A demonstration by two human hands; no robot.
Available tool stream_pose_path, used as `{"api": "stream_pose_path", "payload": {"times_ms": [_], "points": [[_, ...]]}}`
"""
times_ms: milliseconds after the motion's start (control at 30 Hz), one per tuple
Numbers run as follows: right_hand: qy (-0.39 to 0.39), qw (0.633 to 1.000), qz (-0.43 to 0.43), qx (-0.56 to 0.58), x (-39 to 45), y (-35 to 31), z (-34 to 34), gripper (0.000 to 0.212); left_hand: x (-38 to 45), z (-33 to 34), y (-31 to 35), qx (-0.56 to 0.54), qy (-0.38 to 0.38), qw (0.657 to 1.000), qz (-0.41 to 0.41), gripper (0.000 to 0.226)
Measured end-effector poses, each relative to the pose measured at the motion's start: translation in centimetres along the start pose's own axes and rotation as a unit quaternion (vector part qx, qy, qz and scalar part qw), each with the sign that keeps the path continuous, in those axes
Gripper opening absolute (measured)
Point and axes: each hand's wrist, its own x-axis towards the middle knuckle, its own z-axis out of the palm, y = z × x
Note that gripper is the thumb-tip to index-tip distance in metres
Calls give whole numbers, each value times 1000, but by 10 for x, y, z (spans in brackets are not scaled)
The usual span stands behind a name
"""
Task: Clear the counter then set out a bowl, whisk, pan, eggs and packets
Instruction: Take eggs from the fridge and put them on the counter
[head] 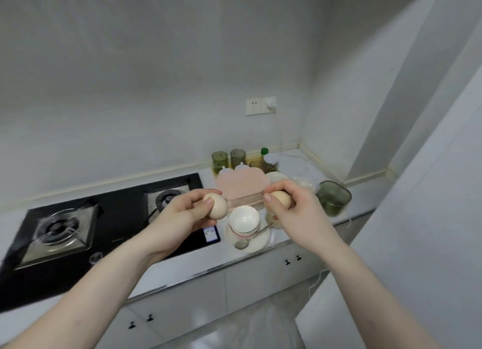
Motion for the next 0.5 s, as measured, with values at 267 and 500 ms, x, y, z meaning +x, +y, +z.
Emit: {"api": "stream_pose_path", "payload": {"times_ms": [267, 500], "points": [[-165, 984, -62, 12, -22, -102, 200, 16, -144, -181, -27, -15, 153, 988, -11, 25], [-301, 948, -104, 10, -60, -180, 358, 15, -275, -301, -58, -24, 304, 952, -8, 24]]}}
